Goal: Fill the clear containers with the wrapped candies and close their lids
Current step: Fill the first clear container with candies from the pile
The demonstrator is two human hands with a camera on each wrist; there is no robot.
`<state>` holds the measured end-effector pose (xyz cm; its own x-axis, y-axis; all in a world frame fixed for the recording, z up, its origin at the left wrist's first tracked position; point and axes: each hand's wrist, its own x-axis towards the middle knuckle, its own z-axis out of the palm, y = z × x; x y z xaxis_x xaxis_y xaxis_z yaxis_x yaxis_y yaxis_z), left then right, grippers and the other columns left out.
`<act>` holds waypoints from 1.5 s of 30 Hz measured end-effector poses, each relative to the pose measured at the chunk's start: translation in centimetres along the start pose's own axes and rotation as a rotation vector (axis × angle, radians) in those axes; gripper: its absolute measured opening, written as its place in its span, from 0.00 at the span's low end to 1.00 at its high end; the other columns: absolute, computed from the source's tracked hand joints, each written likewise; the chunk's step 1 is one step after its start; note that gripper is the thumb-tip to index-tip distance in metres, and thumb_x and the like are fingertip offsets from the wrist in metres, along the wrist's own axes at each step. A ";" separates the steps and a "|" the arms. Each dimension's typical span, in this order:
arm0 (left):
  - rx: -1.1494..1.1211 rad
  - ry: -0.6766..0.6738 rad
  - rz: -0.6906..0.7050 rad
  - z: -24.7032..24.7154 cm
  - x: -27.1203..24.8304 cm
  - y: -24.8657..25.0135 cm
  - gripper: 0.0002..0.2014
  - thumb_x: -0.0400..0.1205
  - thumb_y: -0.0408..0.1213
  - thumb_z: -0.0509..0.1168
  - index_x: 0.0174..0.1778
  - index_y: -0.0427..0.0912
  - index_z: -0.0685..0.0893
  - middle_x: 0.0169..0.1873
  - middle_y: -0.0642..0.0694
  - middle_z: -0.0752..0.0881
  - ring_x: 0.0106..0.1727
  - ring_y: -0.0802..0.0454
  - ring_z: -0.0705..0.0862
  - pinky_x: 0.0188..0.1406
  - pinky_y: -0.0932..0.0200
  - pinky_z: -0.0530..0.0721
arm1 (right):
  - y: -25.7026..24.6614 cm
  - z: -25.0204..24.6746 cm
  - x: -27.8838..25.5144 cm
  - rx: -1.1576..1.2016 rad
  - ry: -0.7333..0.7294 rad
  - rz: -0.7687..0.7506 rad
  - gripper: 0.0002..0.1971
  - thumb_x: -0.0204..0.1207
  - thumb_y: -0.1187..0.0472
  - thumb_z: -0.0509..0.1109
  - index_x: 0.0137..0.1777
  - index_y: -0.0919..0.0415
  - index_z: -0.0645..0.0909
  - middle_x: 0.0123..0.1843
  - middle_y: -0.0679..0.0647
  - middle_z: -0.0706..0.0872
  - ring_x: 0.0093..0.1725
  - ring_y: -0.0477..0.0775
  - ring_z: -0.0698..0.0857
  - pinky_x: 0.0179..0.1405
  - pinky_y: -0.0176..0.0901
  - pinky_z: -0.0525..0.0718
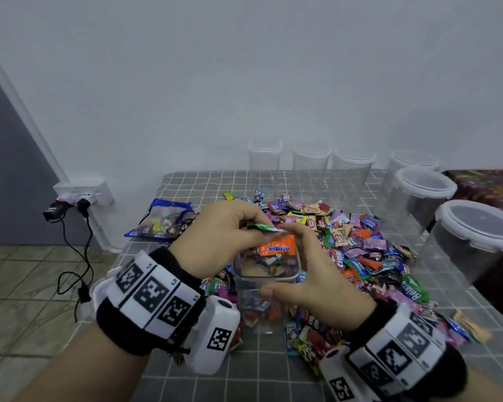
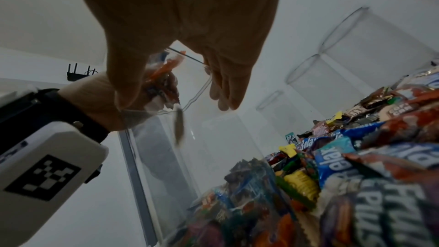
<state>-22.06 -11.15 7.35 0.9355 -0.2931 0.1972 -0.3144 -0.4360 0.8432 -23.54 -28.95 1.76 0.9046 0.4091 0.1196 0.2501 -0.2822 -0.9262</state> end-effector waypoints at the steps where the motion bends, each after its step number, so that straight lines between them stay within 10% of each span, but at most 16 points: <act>1: 0.067 0.009 0.008 0.2 0.0 -0.1 0.08 0.72 0.37 0.75 0.32 0.55 0.87 0.33 0.53 0.85 0.40 0.52 0.85 0.48 0.44 0.86 | 0.0 0.0 0.1 -0.013 0.007 -0.006 0.44 0.64 0.59 0.82 0.70 0.41 0.55 0.60 0.33 0.76 0.58 0.27 0.79 0.57 0.26 0.79; 7: 0.306 0.027 0.054 0.7 0.3 0.0 0.06 0.75 0.37 0.72 0.41 0.55 0.87 0.40 0.55 0.85 0.41 0.60 0.82 0.46 0.59 0.81 | 0.5 -0.2 0.7 -0.090 0.030 -0.009 0.43 0.63 0.55 0.83 0.70 0.44 0.56 0.66 0.34 0.72 0.62 0.25 0.75 0.57 0.23 0.75; 14: 0.289 0.030 0.080 1.2 0.7 0.1 0.11 0.76 0.39 0.72 0.52 0.54 0.86 0.51 0.55 0.83 0.49 0.60 0.83 0.53 0.59 0.81 | 0.7 -0.6 1.1 -0.110 0.049 -0.037 0.48 0.56 0.43 0.81 0.73 0.47 0.58 0.69 0.37 0.75 0.69 0.37 0.75 0.71 0.47 0.75; 21: -0.009 0.250 0.118 1.6 0.8 -0.6 0.10 0.79 0.35 0.68 0.45 0.58 0.85 0.44 0.56 0.84 0.41 0.67 0.83 0.35 0.73 0.79 | 0.2 -1.1 0.7 -0.099 -0.031 -0.003 0.53 0.66 0.60 0.81 0.79 0.42 0.44 0.66 0.28 0.69 0.62 0.21 0.74 0.59 0.24 0.76; 27: -0.057 0.377 0.010 -0.2 1.8 -4.1 0.13 0.81 0.32 0.64 0.45 0.60 0.85 0.47 0.56 0.87 0.49 0.59 0.83 0.48 0.59 0.80 | 0.2 -2.7 0.9 -0.278 -0.262 0.120 0.60 0.71 0.65 0.74 0.75 0.32 0.24 0.72 0.30 0.63 0.70 0.60 0.77 0.58 0.51 0.83; 30: 0.071 0.301 -0.113 -0.9 2.3 -6.2 0.14 0.81 0.32 0.63 0.48 0.59 0.83 0.52 0.57 0.85 0.51 0.59 0.82 0.49 0.61 0.79 | 0.6 -3.9 1.6 -0.329 -0.385 0.133 0.54 0.71 0.67 0.74 0.72 0.24 0.35 0.75 0.38 0.68 0.51 0.29 0.80 0.39 0.26 0.78; 32: 0.213 0.224 -0.203 -1.2 2.5 -7.4 0.13 0.80 0.33 0.64 0.56 0.57 0.81 0.57 0.53 0.83 0.52 0.55 0.81 0.52 0.57 0.81 | 0.8 -4.3 2.5 -0.431 -0.416 0.135 0.52 0.70 0.68 0.72 0.75 0.28 0.40 0.71 0.41 0.70 0.39 0.28 0.77 0.33 0.24 0.74; 37: 0.670 -0.163 -0.379 -1.5 3.7 -10.4 0.36 0.74 0.57 0.70 0.77 0.56 0.65 0.76 0.48 0.67 0.71 0.49 0.72 0.69 0.45 0.75 | 2.3 -4.6 5.0 -0.860 -0.342 0.141 0.47 0.74 0.51 0.73 0.84 0.49 0.44 0.80 0.49 0.60 0.75 0.49 0.64 0.73 0.48 0.70; 41: 0.896 -0.454 -0.506 -1.0 4.6 -12.6 0.62 0.55 0.78 0.65 0.81 0.62 0.42 0.83 0.49 0.46 0.83 0.40 0.48 0.76 0.34 0.62 | 3.5 -4.8 6.8 -1.014 -0.402 0.180 0.52 0.70 0.42 0.75 0.84 0.49 0.43 0.81 0.51 0.59 0.77 0.54 0.63 0.74 0.55 0.71; 45: 1.002 -0.524 -0.501 -0.5 4.9 -13.3 0.61 0.57 0.79 0.62 0.80 0.62 0.36 0.82 0.47 0.54 0.79 0.43 0.63 0.66 0.39 0.77 | 4.4 -4.5 8.2 -1.072 -0.472 0.257 0.57 0.64 0.38 0.77 0.84 0.47 0.40 0.83 0.52 0.55 0.78 0.57 0.63 0.73 0.59 0.72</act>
<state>-13.23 -6.39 -2.68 0.8835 -0.1105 -0.4552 -0.1405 -0.9895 -0.0325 -13.48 -30.75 0.27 0.8102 0.4500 -0.3757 0.4440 -0.8895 -0.1079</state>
